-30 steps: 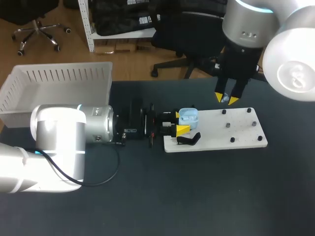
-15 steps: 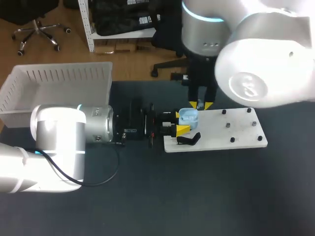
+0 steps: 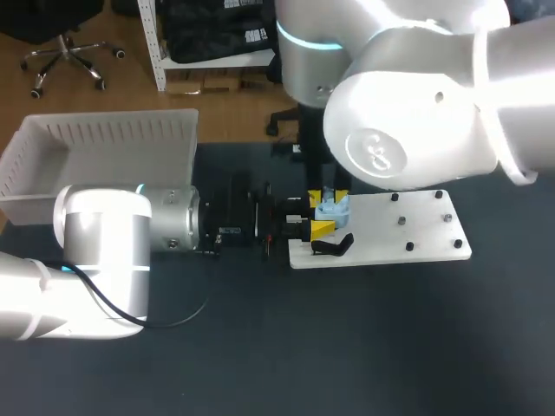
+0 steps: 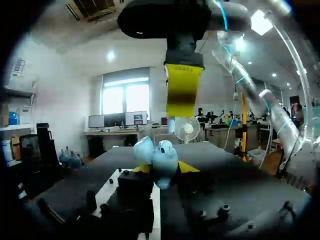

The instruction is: Pick up each earbud case from the left stands, insert the matching earbuds, close the lid, and place the case in the box.

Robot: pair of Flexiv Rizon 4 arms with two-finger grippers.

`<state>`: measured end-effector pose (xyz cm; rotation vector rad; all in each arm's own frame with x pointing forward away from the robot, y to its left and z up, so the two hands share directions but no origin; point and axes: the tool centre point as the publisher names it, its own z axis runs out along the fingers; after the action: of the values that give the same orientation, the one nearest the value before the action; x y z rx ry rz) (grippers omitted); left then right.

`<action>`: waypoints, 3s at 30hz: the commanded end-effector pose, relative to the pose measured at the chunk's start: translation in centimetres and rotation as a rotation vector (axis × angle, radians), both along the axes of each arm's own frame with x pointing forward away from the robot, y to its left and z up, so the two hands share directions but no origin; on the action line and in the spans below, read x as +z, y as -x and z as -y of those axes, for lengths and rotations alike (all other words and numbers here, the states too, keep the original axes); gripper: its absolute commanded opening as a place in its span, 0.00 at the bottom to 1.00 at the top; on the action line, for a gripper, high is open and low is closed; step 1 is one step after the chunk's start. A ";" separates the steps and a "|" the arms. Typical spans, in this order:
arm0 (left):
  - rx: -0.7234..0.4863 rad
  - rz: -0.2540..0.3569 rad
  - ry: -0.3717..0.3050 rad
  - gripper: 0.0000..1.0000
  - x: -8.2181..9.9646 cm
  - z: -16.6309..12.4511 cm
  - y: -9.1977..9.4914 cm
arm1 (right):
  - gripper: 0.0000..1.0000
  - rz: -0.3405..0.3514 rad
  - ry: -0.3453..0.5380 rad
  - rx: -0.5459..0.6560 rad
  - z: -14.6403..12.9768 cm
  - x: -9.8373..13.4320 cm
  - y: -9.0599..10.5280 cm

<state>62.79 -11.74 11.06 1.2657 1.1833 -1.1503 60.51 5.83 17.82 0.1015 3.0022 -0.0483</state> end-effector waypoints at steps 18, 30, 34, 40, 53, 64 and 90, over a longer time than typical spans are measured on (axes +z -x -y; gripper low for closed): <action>0.009 0.004 0.003 0.00 -0.1 0.0 0.2 | 0.00 0.020 -0.001 0.024 -0.2 -1.1 0.2; 0.009 0.004 0.003 0.00 -0.1 0.0 0.2 | 0.00 0.013 -0.010 0.023 0.0 -1.3 -0.1; 0.009 0.004 0.003 0.00 -0.1 0.0 0.2 | 0.00 0.015 -0.006 0.020 0.0 -1.4 -0.3; 0.009 0.004 0.003 0.00 -0.1 0.0 0.2 | 0.00 0.020 -0.002 0.022 0.0 -1.4 -0.6; 0.009 0.004 0.003 0.00 -0.1 0.0 0.2 | 0.00 0.009 -0.005 0.028 -0.2 -2.0 -0.9; 0.009 0.004 0.003 0.00 -0.1 0.0 0.2 | 0.00 0.010 -0.013 0.028 -0.2 -2.0 -1.0; 0.009 0.004 0.003 0.00 -0.1 0.0 0.2 | 0.00 -0.003 -0.001 0.042 -0.3 -2.7 -1.6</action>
<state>62.81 -11.74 11.01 1.2654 1.1844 -1.1499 61.77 6.08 15.28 0.0368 3.0026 -0.0375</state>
